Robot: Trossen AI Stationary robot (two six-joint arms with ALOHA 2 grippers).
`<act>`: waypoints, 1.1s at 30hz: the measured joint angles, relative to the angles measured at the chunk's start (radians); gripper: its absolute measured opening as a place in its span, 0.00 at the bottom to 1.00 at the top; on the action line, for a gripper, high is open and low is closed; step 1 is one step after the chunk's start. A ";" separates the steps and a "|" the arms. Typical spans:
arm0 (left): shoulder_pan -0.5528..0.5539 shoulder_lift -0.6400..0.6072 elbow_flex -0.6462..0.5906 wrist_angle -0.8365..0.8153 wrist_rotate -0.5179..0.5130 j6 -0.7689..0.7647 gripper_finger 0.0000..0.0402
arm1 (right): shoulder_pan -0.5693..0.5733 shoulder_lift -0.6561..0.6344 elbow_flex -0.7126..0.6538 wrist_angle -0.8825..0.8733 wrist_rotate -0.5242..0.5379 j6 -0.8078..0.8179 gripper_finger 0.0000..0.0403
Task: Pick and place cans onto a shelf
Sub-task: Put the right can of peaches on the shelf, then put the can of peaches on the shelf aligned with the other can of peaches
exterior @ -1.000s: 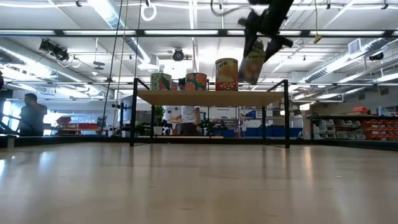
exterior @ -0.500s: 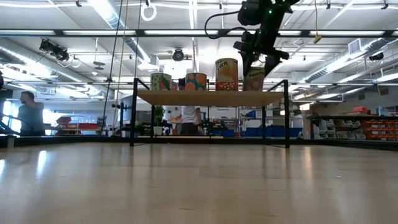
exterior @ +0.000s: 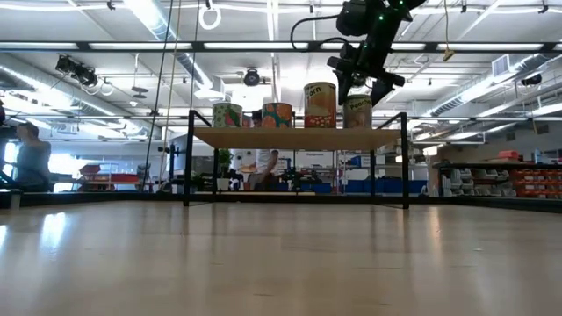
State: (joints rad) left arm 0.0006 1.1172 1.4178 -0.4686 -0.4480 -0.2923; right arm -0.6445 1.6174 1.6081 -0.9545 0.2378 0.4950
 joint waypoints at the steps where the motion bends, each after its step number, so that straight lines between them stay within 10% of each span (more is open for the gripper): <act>1: 0.000 0.000 0.000 0.000 0.000 -0.001 0.47 | 0.000 -0.001 0.000 0.002 0.000 0.000 0.92; 33: -0.178 -0.051 0.001 -0.105 0.044 -0.046 0.47 | 0.086 -0.152 0.077 0.122 0.087 -0.085 0.93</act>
State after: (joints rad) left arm -0.1770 1.0661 1.4189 -0.5734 -0.4042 -0.3381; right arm -0.5583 1.4655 1.6849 -0.8323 0.3250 0.4101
